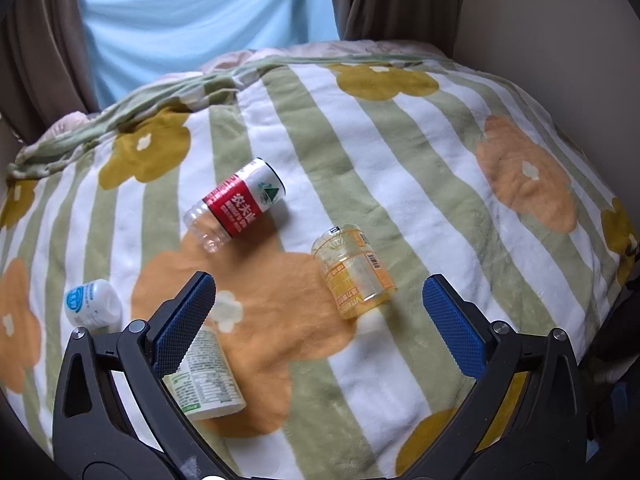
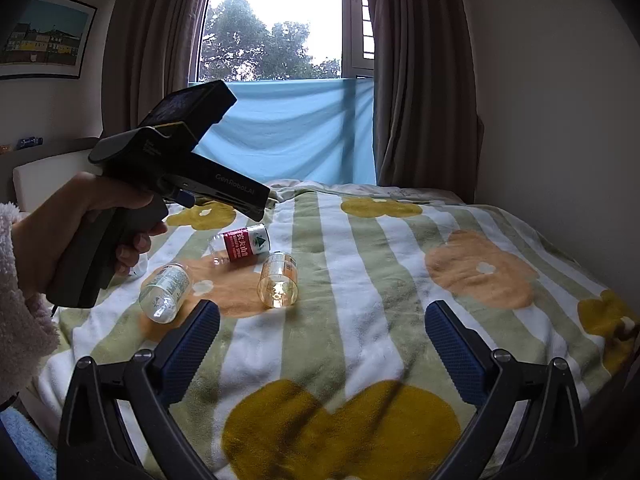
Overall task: Flip cup upside down
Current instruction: 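Lower the left gripper onto the orange-labelled clear bottle and close on it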
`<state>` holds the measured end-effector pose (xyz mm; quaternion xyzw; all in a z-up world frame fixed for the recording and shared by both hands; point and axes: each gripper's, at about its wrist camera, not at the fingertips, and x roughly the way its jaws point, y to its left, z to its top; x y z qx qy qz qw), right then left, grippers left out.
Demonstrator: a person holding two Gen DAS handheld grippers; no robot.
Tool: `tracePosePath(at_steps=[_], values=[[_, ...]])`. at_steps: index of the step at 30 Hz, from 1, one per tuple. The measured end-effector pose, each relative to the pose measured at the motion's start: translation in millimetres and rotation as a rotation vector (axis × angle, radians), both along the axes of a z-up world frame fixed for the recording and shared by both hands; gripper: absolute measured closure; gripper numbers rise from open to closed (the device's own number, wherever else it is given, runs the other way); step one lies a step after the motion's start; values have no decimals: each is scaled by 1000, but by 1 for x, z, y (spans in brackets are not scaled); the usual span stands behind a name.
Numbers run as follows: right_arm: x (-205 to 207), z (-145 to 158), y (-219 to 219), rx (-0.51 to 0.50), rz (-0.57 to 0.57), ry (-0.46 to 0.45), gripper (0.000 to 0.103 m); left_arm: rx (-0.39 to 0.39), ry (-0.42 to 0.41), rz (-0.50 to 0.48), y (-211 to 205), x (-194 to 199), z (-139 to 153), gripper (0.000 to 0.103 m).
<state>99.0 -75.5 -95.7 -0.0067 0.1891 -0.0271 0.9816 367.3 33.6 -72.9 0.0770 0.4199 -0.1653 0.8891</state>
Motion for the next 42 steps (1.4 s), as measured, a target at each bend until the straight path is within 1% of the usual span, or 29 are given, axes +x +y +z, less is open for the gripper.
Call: tracePosePath(at_steps=[3,7,9,11,13,15,17,19,20,21,22,26,29,31,34,36,39,42], values=[[6,-10,-11,25,-10,41,0,4,94,31,-16,41,-27,0],[9,-15,-23,88,-26,65,0,49,174,45,-33,73,-55,0],[13,-19,-25,80,-42,84,0,87,208,61,-39,85,-67,0],[16,-22,-25,52,-53,100,0,106,242,72,-42,95,-79,0],[18,-24,-24,45,-46,113,0,110,277,85,-43,100,-90,1],[19,-25,-25,58,-31,116,0,74,305,89,-41,103,-96,2],[18,-25,-23,62,-19,115,0,47,331,87,-41,105,-101,10],[18,-25,-21,57,-10,114,0,25,362,76,-44,106,-106,25],[18,-25,-20,55,-8,114,0,9,380,68,-45,106,-109,30],[17,-24,-20,53,-6,112,0,-7,398,62,-47,106,-111,39],[18,-24,-20,53,-6,109,0,-17,410,60,-48,106,-113,42],[17,-23,-22,63,-12,105,0,3,382,57,-52,101,-109,42],[16,-23,-24,77,-13,102,0,-13,369,55,-49,95,-101,43],[17,-22,-25,84,-15,100,0,-31,355,52,-44,89,-90,43],[17,-22,-28,93,-16,94,0,-65,333,47,-33,75,-68,43],[15,-21,-27,95,-14,84,0,-72,309,37,-25,60,-49,43],[11,-18,-27,90,-12,67,0,-56,264,15,-3,29,-19,43],[6,-14,-26,97,-8,49,0,-34,229,2,25,-7,6,43]])
